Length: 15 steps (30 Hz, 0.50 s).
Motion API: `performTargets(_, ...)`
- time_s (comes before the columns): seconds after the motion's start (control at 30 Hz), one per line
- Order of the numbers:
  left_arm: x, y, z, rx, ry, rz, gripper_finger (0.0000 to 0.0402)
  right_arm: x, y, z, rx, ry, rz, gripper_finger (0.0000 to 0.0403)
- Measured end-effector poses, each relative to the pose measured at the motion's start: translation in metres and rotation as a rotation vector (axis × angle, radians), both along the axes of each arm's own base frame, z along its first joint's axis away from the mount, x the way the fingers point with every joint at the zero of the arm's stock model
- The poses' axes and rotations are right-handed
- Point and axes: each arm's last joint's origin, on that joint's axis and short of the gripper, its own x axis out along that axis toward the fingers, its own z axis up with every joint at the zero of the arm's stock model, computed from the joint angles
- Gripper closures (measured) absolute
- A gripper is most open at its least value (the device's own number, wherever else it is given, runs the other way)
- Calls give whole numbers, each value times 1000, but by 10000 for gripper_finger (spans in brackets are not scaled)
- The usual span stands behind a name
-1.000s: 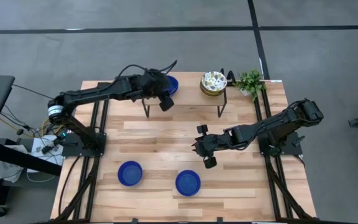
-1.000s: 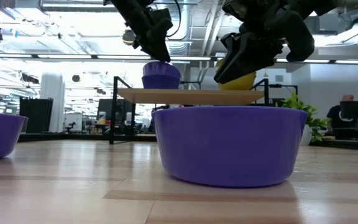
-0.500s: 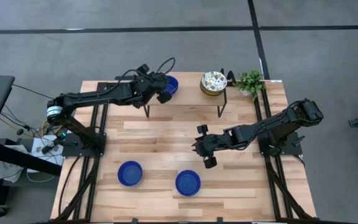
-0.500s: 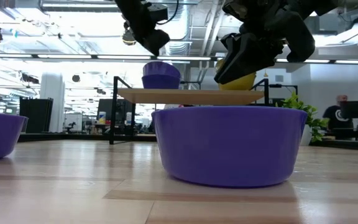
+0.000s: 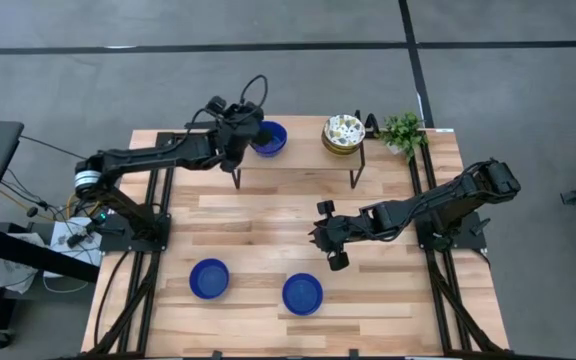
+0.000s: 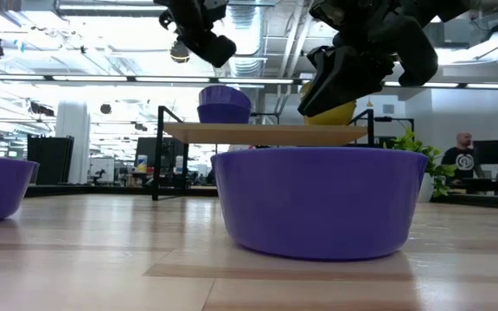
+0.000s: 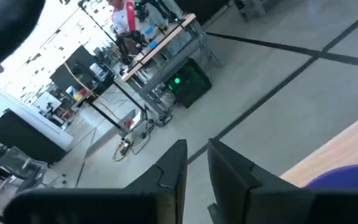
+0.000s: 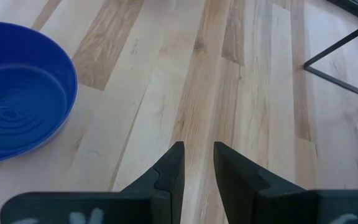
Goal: Pick & Place Mini bowls
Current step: Stack the blue bowl on the blue bowl on the shelf
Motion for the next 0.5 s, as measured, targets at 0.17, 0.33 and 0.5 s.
performTargets(0.17,7,4,-12,-11,40,9,352,0,0,0,0,0,2,326)
performTargets(0.33,8,10,-28,-21,68,19,362,0,1,0,0,0,2,326)
performTargets(0.5,7,14,-37,-26,72,18,363,0,1,0,1,-2,2,326)
